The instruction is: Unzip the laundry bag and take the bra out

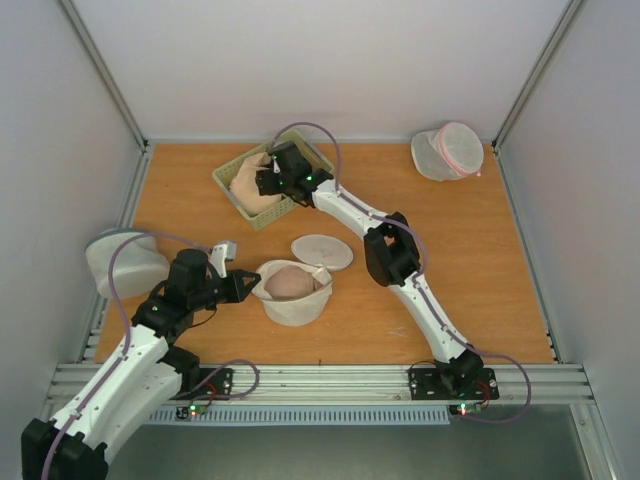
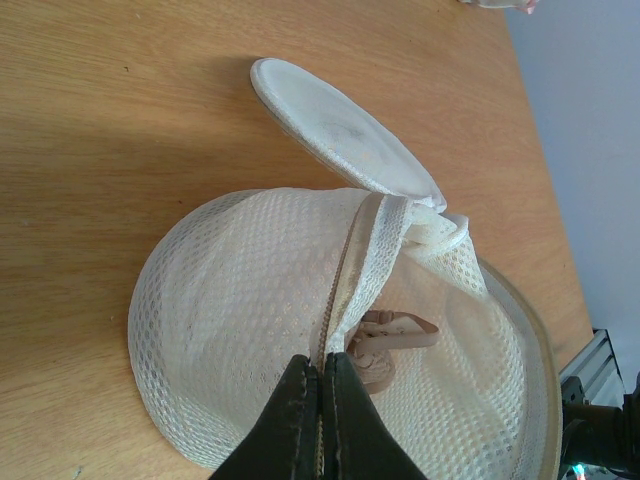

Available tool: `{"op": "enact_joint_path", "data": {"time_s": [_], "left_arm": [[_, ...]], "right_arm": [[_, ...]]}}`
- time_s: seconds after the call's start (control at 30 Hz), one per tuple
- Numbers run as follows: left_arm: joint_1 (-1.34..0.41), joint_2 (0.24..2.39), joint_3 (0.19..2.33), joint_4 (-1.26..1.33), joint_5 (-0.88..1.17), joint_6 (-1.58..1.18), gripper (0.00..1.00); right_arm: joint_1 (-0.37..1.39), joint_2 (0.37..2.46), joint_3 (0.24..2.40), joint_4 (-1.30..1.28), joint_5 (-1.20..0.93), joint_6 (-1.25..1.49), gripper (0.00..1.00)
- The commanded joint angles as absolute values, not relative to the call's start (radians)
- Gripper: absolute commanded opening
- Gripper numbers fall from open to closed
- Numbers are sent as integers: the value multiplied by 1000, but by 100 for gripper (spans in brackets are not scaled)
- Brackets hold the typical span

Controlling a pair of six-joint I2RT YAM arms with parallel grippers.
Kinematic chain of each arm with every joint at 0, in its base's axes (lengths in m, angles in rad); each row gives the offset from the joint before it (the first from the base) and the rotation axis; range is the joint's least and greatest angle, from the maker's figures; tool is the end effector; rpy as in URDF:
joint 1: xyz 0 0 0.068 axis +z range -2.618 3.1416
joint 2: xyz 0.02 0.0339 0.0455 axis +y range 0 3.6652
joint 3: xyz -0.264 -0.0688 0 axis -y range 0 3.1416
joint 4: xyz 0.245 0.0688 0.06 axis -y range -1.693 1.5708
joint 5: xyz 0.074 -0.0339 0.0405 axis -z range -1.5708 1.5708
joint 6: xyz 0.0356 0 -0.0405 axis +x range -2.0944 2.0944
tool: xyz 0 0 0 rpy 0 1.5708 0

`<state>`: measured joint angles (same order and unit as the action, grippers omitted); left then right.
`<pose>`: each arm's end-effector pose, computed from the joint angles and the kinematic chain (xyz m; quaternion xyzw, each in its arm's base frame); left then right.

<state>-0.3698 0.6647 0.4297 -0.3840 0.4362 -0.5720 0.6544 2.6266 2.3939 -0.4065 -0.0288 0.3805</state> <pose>0.1353 -0.0686 0.2160 0.0110 0.8734 -0.3743 0.3113 0.4674 0.3599 0.1800 -0.1284 0.8841 0.2333 0.3839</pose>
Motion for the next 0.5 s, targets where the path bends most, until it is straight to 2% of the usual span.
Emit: {"op": "enact_joint_path", "data": {"time_s": [0.0, 0.2, 0.4, 0.47], "left_arm": [[-367, 658, 422, -326, 425, -575, 1], [-367, 655, 422, -327, 424, -577, 1], [-367, 650, 419, -324, 420, -576, 1], [-367, 651, 419, -324, 419, -575, 1]], "right_arm": [[659, 2454, 2422, -430, 75, 269, 97], [706, 2246, 2386, -530, 146, 40, 98], [721, 1967, 2131, -602, -95, -105, 98], [721, 1878, 2005, -598, -148, -93, 94]]}}
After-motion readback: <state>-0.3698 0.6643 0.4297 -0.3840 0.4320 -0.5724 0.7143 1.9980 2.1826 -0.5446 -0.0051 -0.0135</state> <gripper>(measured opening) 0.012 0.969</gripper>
